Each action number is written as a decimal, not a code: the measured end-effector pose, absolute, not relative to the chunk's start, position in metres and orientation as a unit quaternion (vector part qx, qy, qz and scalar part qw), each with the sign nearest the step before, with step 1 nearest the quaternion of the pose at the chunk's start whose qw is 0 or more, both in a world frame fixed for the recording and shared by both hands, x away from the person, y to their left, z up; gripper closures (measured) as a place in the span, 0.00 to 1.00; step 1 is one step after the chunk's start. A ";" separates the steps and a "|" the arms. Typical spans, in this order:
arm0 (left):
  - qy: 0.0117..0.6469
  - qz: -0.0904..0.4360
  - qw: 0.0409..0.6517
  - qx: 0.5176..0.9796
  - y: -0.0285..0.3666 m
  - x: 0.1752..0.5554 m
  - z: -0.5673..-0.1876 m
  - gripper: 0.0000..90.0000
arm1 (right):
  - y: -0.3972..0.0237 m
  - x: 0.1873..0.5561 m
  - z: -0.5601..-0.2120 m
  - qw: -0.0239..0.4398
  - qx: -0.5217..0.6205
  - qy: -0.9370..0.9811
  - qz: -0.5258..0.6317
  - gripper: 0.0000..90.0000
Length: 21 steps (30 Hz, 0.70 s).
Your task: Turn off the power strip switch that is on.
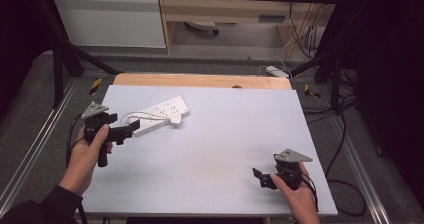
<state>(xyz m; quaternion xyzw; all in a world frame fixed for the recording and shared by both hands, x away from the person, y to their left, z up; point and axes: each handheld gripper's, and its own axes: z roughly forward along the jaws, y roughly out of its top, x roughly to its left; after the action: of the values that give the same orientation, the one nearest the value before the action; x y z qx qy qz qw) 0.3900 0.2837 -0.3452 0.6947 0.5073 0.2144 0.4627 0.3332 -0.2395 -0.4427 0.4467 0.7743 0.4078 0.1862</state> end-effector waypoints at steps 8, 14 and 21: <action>0.517 0.208 0.462 0.690 0.293 0.371 -0.360 0.10 | -0.239 0.333 -0.443 0.186 0.447 0.775 0.407 0.04; 0.524 0.207 0.463 0.684 0.299 0.357 -0.369 0.10 | -0.240 0.333 -0.443 0.187 0.447 0.774 0.407 0.04; 0.520 0.200 0.463 0.689 0.299 0.343 -0.379 0.10 | -0.240 0.333 -0.443 0.188 0.447 0.774 0.407 0.04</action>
<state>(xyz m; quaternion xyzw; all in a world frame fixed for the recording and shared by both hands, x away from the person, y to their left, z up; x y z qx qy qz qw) 0.3433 0.2991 -0.3793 0.6895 0.5197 0.1999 0.4632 0.3329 -0.2399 -0.4428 0.4468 0.7743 0.4066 0.1882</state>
